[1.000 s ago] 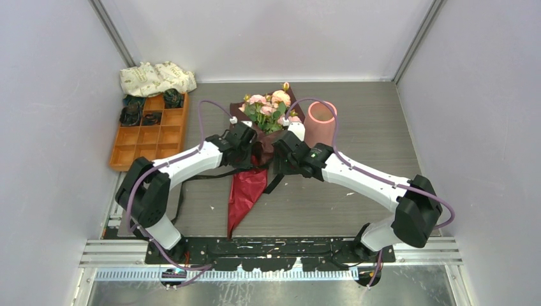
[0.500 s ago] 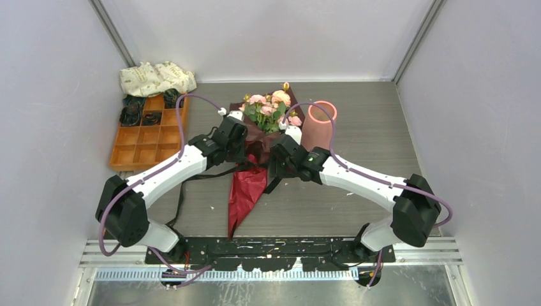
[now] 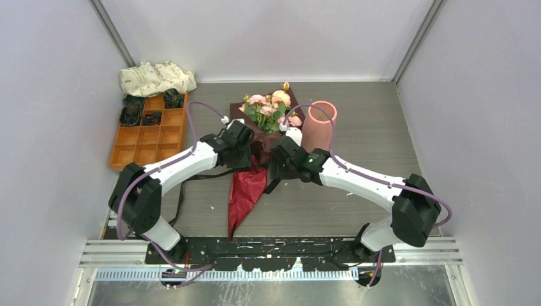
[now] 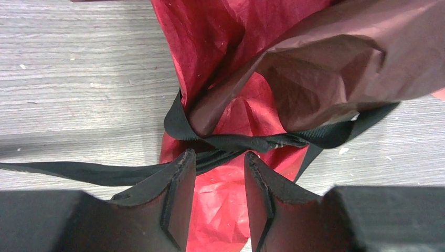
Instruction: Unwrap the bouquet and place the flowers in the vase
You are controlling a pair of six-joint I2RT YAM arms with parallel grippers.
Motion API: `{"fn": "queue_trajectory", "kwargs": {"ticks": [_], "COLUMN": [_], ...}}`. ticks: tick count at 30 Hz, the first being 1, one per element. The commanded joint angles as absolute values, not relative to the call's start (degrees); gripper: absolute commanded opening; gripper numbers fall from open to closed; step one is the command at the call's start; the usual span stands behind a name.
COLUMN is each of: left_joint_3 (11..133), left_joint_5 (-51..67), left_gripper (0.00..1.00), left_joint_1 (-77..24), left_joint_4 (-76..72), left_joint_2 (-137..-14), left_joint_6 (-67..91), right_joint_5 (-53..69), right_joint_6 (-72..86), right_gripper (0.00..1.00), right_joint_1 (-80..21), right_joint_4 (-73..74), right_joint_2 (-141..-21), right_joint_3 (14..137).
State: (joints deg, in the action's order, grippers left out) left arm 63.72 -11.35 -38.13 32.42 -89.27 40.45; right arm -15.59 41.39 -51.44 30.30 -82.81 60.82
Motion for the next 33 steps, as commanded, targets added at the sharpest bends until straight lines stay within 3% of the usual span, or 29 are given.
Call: {"fn": "queue_trajectory", "kwargs": {"ticks": [1, 24, 33], "left_joint_3": [67.1, 62.8, 61.8], "left_joint_5": [-10.4, -12.5, -11.1], "left_gripper": [0.41, 0.43, 0.37], "left_joint_1": [-37.9, -38.0, -38.0], "left_joint_4": [29.8, 24.0, 23.6], "left_joint_2": [-92.1, -87.5, -90.3], "left_joint_6": [41.8, 45.2, 46.1], "right_joint_5": [-16.4, -14.8, -14.8], "right_joint_6": [42.5, 43.1, 43.3], "right_gripper": [0.55, 0.55, 0.55], "right_joint_1": [-51.8, -52.0, -52.0], "right_joint_4": [27.7, 24.9, 24.3], "right_joint_2": [-81.2, -79.9, -79.6], "right_joint_3": [60.6, 57.6, 57.0]}}
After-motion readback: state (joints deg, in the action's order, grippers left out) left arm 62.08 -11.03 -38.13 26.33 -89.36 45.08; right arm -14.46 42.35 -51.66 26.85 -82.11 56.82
